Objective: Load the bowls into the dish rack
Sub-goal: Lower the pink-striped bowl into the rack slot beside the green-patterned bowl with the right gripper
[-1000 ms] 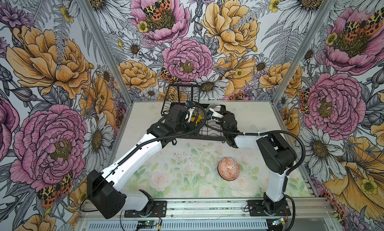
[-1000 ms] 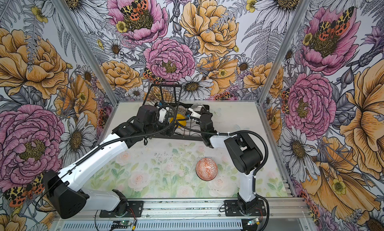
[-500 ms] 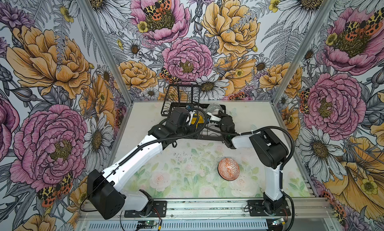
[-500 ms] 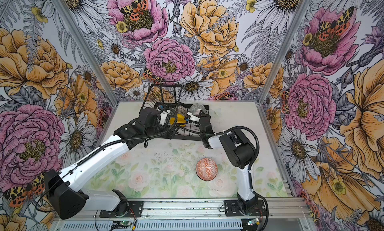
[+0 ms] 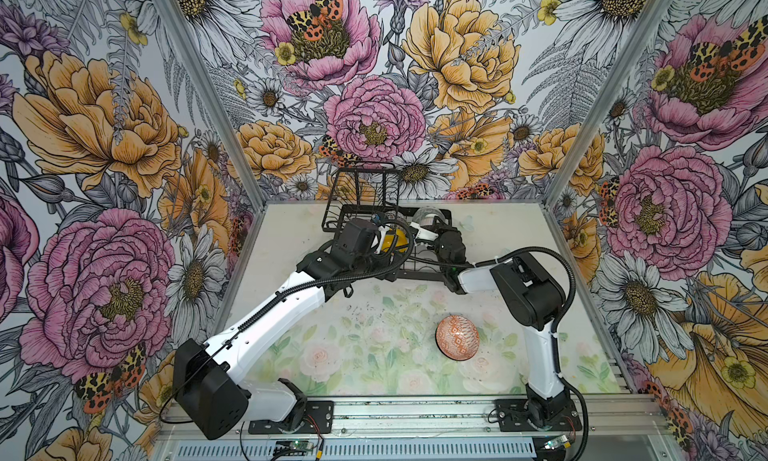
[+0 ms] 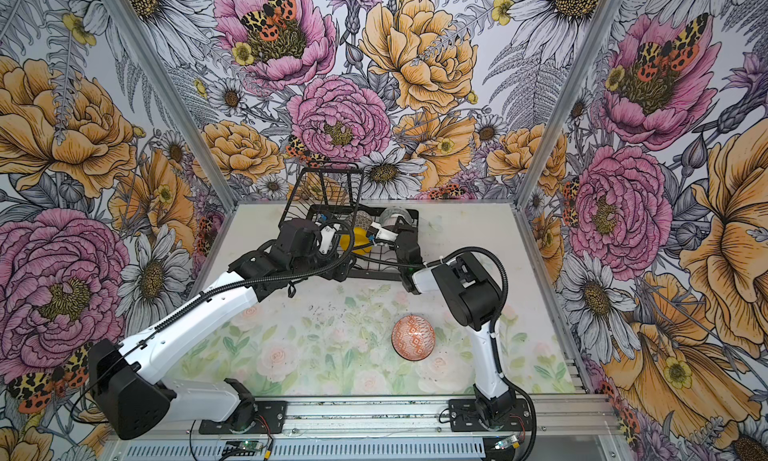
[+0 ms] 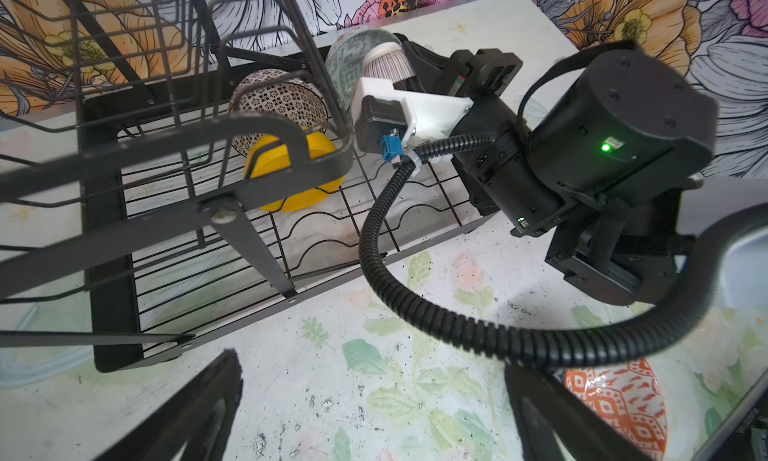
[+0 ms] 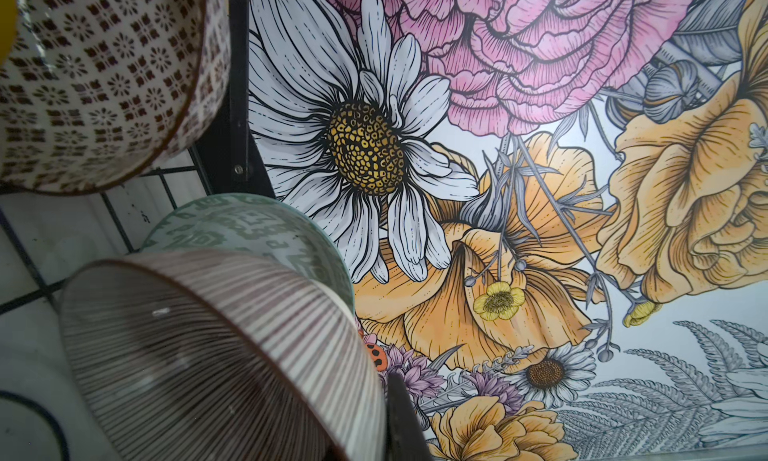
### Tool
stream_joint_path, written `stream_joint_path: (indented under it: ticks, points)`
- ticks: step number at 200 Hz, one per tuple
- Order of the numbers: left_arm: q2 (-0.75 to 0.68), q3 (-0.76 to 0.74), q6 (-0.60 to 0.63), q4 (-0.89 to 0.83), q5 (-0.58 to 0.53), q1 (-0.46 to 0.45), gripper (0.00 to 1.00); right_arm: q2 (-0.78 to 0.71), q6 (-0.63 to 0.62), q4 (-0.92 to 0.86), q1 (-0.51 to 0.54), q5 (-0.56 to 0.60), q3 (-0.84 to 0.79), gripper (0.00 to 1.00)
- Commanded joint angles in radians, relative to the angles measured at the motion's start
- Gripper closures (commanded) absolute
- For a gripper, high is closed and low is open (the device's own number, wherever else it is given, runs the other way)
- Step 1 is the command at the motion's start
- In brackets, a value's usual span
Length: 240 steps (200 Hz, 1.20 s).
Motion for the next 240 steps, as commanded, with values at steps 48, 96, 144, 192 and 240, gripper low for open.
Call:
stream_joint_path:
  ticks: [48,96,144,192,240]
  points:
    - [-0.015,-0.009,-0.011,0.038,0.032,0.026,0.01,0.024,-0.001,0.048,-0.007,-0.039,0.028,1.0]
    - [-0.016,-0.01,-0.011,0.037,0.034,0.032,0.01,-0.024,0.044,-0.086,-0.007,-0.082,-0.004,1.0]
    - [-0.019,-0.013,-0.011,0.036,0.035,0.034,0.01,-0.031,0.055,-0.121,-0.008,-0.082,-0.009,1.0]
    - [-0.019,-0.016,-0.014,0.036,0.034,0.034,0.01,-0.043,0.076,-0.149,-0.013,-0.076,0.002,0.99]
    - [-0.023,-0.025,-0.013,0.036,0.031,0.035,0.01,-0.053,0.087,-0.151,-0.014,-0.075,-0.005,0.87]
